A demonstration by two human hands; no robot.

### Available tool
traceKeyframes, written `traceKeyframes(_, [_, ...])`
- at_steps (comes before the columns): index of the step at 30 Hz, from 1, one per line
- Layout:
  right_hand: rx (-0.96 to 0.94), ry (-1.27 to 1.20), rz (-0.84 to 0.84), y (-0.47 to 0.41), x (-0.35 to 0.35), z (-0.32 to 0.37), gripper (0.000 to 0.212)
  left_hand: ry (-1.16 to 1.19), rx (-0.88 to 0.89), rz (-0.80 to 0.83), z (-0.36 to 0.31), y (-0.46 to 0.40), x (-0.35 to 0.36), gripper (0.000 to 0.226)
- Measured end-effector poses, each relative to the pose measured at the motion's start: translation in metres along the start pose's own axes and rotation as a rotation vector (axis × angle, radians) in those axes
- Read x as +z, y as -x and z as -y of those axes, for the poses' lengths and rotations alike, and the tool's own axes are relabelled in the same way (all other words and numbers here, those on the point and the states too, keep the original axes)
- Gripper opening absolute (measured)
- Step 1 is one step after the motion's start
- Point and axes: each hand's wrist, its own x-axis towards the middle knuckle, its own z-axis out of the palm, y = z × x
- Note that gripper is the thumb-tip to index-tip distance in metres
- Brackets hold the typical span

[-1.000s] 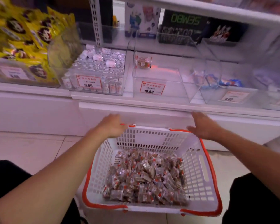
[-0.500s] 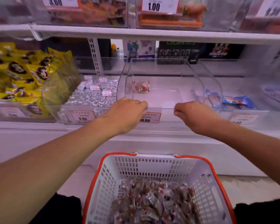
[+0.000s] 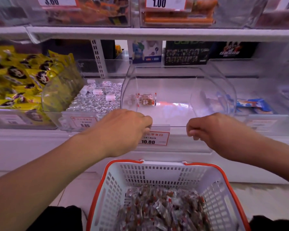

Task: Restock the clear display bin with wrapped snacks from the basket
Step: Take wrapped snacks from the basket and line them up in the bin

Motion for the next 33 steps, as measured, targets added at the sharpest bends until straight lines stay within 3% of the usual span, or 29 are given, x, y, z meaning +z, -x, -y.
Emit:
traceKeyframes(15, [0.01, -0.016, -0.07, 0.014, 0.006, 0.01, 0.01, -0.073, 0.036, -0.113, 0.002, 0.021, -0.003, 0.038])
traceKeyframes(17, [-0.108, 0.081, -0.291, 0.022, 0.009, 0.014, 0.022, -0.05, 0.052, -0.264, -0.004, 0.028, 0.0, 0.041])
traceKeyframes(19, [-0.328, 0.115, -0.509, 0.034, 0.017, 0.033, 0.019, 0.034, 0.148, -0.561, -0.013, 0.039, 0.005, 0.028])
traceKeyframes(20, [-0.432, 0.11, -0.516, 0.039, 0.029, 0.043, 0.016, 0.094, 0.212, -0.668, -0.018, 0.045, 0.012, 0.018])
traceKeyframes(21, [-0.508, 0.1, -0.417, 0.044, 0.046, 0.051, 0.017, 0.142, 0.263, -0.695, -0.024, 0.05, 0.022, 0.015])
traceKeyframes(22, [-0.51, 0.089, -0.2, 0.047, 0.067, 0.058, 0.019, 0.162, 0.283, -0.608, -0.03, 0.054, 0.038, 0.016])
traceKeyframes(23, [-0.43, 0.077, 0.091, 0.05, 0.09, 0.064, 0.021, 0.147, 0.263, -0.398, -0.035, 0.057, 0.058, 0.016])
traceKeyframes(25, [-0.227, 0.071, 0.643, 0.056, 0.143, 0.062, 0.03, 0.068, 0.066, 0.211, -0.04, 0.062, 0.101, 0.027])
traceKeyframes(26, [-0.153, 0.089, 0.836, 0.058, 0.169, 0.055, 0.035, 0.049, -0.061, 0.49, -0.037, 0.067, 0.124, 0.037])
traceKeyframes(28, [-0.04, 0.072, 0.974, 0.062, 0.212, 0.034, 0.043, 0.117, -0.266, 0.811, -0.027, 0.079, 0.164, 0.051])
traceKeyframes(33, [0.358, -0.386, 0.838, 0.075, 0.282, 0.007, 0.058, 0.416, -0.641, 0.995, -0.027, 0.105, 0.243, 0.082])
